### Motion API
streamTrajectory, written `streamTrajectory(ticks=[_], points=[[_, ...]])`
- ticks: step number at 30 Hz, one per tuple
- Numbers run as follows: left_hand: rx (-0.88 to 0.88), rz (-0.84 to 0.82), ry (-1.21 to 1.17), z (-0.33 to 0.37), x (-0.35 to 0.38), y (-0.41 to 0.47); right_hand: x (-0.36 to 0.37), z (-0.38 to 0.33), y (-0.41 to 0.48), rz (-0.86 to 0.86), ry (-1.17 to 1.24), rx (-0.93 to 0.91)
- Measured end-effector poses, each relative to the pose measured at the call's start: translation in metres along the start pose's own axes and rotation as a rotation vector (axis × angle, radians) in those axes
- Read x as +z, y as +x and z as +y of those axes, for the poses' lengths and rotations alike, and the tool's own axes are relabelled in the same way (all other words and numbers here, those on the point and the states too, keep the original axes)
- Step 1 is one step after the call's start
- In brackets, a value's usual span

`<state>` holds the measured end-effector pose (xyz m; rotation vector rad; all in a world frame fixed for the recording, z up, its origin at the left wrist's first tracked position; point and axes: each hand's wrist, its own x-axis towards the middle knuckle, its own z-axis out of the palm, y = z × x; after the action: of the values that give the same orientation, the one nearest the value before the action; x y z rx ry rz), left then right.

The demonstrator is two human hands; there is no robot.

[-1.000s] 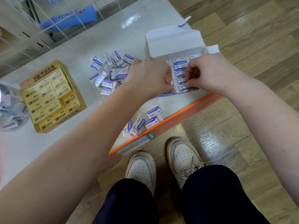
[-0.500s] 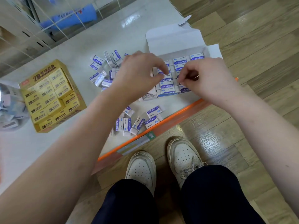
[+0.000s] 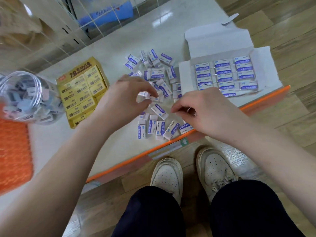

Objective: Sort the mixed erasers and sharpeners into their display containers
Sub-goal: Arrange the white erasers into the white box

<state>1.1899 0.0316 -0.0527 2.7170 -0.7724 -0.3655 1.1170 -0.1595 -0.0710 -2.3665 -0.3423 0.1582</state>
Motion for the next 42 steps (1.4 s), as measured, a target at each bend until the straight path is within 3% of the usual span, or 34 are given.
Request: streamTrajectory(ticks=[3, 6, 13, 17, 28, 34, 42], points=[[-0.067, 0.057, 0.036, -0.009, -0.006, 0.004, 0.006, -0.003, 0.010, 0.101, -0.076, -0.030], [-0.144, 0.014, 0.064, -0.014, -0.002, 0.006, 0.008, -0.001, 0.027, 0.205, -0.278, -0.079], [-0.179, 0.058, -0.002, -0.021, 0.008, 0.003, 0.023, -0.001, 0.058, 0.065, -0.466, 0.064], [-0.160, 0.089, -0.025, -0.025, 0.010, 0.008, 0.033, -0.001, 0.058, 0.181, -0.517, 0.088], [-0.086, 0.149, 0.101, -0.029, 0.013, 0.007, 0.039, -0.009, 0.045, 0.162, -0.559, 0.108], [-0.051, 0.011, 0.169, -0.032, 0.021, 0.009, 0.046, -0.004, 0.029, 0.223, -0.571, 0.056], [-0.137, -0.018, -0.017, -0.032, 0.012, 0.018, 0.039, -0.007, 0.031, 0.123, -0.587, 0.068]])
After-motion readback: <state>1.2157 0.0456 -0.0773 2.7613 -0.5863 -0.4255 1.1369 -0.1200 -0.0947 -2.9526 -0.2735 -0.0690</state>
